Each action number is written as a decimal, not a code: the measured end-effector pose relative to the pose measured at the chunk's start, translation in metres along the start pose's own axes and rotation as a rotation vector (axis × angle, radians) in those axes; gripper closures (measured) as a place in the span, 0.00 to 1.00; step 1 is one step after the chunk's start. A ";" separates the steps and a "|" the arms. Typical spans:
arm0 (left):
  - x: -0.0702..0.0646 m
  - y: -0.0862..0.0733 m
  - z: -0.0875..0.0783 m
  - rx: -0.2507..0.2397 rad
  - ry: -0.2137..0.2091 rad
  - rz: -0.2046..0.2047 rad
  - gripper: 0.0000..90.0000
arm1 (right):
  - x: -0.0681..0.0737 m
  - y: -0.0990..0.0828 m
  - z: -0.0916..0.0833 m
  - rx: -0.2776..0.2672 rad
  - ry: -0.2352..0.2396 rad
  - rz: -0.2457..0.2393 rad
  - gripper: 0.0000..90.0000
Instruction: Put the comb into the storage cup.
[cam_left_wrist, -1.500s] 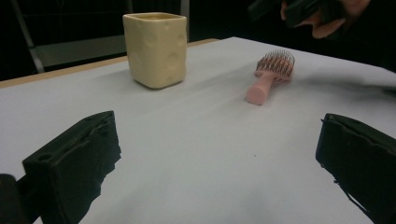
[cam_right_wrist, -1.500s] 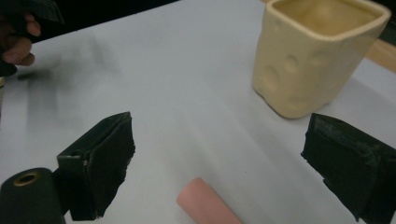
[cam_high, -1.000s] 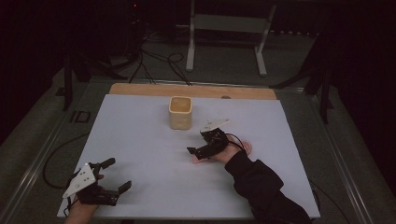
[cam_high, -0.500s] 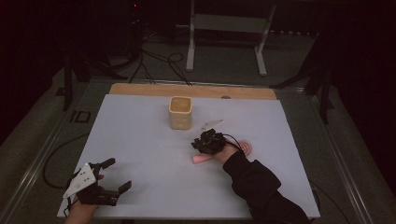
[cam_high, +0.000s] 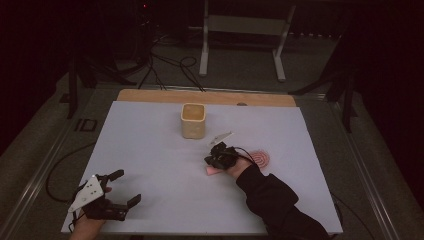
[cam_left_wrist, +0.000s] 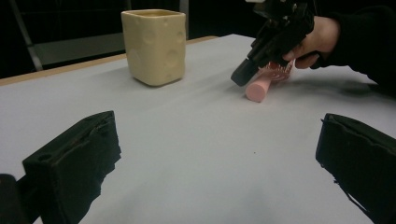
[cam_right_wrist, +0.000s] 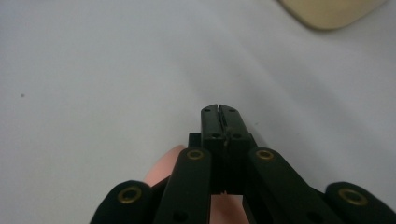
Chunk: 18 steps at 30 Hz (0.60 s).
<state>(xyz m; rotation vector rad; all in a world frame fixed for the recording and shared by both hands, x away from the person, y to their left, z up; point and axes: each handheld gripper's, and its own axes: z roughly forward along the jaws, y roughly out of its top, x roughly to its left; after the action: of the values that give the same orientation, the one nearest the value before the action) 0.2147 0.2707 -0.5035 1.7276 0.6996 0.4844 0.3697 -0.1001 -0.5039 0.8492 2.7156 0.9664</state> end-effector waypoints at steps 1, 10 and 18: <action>0.000 0.000 0.000 -0.001 0.000 0.001 0.00 | 0.001 0.000 0.000 0.004 0.003 0.009 1.00; -0.001 0.000 0.001 0.005 -0.003 0.005 0.00 | 0.009 -0.007 -0.004 0.021 0.028 -0.010 1.00; -0.001 0.000 0.001 0.011 0.000 0.005 0.00 | 0.017 -0.019 -0.013 0.032 0.048 -0.020 1.00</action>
<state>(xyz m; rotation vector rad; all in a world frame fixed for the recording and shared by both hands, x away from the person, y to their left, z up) 0.2147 0.2694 -0.5037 1.7406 0.6994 0.4853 0.3429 -0.1092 -0.5045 0.8128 2.7815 0.9538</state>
